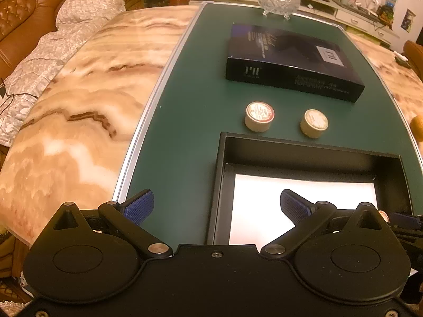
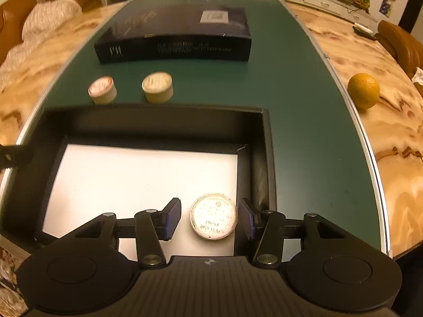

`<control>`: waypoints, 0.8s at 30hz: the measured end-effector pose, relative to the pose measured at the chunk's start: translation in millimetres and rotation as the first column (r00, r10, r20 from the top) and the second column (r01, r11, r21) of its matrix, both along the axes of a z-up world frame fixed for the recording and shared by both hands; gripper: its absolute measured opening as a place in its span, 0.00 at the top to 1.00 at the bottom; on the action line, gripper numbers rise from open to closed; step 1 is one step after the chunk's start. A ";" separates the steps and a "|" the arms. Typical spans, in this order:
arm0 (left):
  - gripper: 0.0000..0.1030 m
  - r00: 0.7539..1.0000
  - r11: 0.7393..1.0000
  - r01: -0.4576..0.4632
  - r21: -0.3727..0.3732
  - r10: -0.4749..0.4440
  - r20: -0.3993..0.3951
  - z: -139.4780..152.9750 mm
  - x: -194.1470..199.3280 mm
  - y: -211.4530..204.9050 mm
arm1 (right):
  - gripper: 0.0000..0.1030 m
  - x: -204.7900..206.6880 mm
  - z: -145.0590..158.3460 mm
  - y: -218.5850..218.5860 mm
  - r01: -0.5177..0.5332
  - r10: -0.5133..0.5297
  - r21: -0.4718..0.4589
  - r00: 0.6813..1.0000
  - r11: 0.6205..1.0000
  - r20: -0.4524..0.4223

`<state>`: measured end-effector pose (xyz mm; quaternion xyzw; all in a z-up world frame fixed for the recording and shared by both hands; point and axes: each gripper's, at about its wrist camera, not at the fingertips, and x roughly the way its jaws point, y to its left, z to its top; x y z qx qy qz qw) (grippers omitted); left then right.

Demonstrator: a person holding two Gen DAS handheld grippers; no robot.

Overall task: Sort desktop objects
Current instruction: 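Carry the tin into the black tray and open the right gripper, then close the left gripper around another round cream tin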

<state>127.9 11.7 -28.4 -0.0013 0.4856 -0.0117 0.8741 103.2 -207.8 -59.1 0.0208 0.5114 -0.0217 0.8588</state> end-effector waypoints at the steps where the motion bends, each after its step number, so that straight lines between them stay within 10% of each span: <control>1: 0.00 1.000 1.000 0.002 -0.001 -0.002 0.000 0.2 0.8 -0.8 | 0.45 -2.0 3.4 -1.9 0.007 -0.007 0.008 1.000 1.000 0.013; 24: 0.00 1.000 1.000 0.018 0.026 -0.018 -0.022 -24.4 108.0 -41.1 | 0.43 -86.6 42.0 -32.0 0.114 -0.190 0.313 0.956 0.943 0.222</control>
